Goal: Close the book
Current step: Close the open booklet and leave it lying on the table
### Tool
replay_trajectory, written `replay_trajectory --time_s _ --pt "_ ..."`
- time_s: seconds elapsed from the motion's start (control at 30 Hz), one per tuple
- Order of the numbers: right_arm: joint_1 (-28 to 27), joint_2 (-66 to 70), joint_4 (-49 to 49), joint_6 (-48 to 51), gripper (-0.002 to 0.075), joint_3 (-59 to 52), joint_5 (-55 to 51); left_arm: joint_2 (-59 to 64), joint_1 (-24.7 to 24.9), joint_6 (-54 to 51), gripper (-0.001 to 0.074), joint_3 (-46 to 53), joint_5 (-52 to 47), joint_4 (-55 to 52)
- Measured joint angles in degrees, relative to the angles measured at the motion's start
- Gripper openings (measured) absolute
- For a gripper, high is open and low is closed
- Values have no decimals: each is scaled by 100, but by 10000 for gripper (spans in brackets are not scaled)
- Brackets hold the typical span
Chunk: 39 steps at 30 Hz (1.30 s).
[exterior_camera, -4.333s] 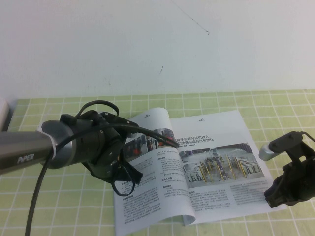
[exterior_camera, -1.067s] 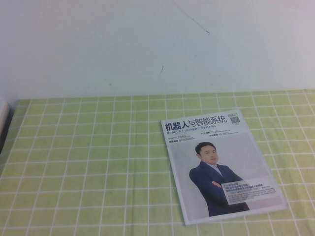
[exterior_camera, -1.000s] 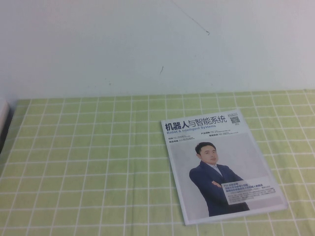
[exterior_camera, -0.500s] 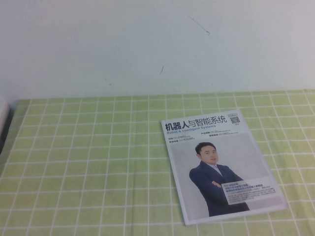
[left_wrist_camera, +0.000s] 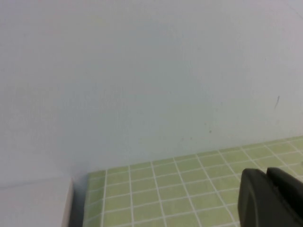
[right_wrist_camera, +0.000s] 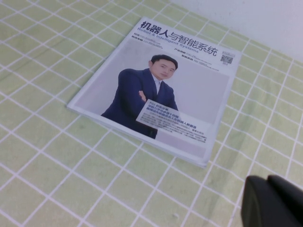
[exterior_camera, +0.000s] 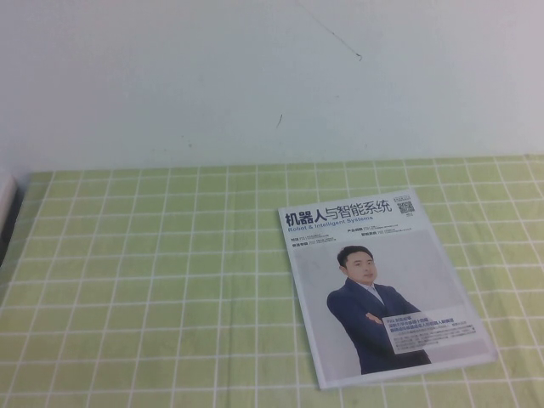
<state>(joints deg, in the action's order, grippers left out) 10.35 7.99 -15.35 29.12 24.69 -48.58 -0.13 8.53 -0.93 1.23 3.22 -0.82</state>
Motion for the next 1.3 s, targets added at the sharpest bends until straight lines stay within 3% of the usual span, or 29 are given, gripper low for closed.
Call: replay_trajectory --time_s 0.13,0.37,1.3 --pt "0 0 0 0 -3 0 9 -54 -81 -139 -2 0 -433 82" --pt "0 0 0 0 -3 0 9 -54 -216 -111 -2 0 -2082 668" --pt "0 0 0 -9 -3 0 9 -68 -291 -134 -2 -20 -2140 705"
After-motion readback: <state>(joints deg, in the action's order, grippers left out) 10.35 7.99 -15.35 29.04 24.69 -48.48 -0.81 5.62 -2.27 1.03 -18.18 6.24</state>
